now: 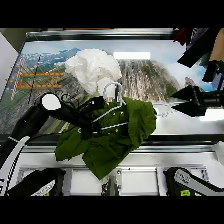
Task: Fold the clothes and pants, and hang the long-sleeved shirts on hangers.
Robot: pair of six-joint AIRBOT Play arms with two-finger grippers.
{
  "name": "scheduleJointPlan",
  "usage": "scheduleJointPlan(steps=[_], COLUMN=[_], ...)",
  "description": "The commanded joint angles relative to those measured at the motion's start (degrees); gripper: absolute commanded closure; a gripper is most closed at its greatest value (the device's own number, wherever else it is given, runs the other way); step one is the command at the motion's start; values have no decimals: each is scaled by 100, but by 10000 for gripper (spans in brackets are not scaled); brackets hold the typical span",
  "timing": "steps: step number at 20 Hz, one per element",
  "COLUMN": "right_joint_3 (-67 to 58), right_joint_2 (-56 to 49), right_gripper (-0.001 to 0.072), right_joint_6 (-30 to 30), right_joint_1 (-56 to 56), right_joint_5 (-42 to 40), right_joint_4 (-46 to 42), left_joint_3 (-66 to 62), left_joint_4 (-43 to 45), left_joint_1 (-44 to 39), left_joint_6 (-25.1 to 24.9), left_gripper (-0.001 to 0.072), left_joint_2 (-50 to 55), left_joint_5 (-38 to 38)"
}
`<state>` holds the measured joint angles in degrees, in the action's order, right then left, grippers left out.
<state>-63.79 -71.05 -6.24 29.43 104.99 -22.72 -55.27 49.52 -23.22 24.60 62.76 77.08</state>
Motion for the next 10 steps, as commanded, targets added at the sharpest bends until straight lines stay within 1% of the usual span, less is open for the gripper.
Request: scheduleJointPlan(steps=[1,3,10], right_joint_3=[83,157,219], right_joint_2=[-90,-109,-170], right_gripper=[30,30,30], right_joint_6=[197,199,199], right_joint_1=[-282,-529,-835], right_joint_5=[66,66,68], right_joint_4=[-92,-306,-164], left_joint_3=[-4,-4,-4], left_joint_4=[0,-2,0], left_joint_1=[-2,-2,-2], left_joint_6=[2,2,2], left_gripper=[691,690,690], left_joint_2=[4,4,4], left_joint_5=[7,11,9])
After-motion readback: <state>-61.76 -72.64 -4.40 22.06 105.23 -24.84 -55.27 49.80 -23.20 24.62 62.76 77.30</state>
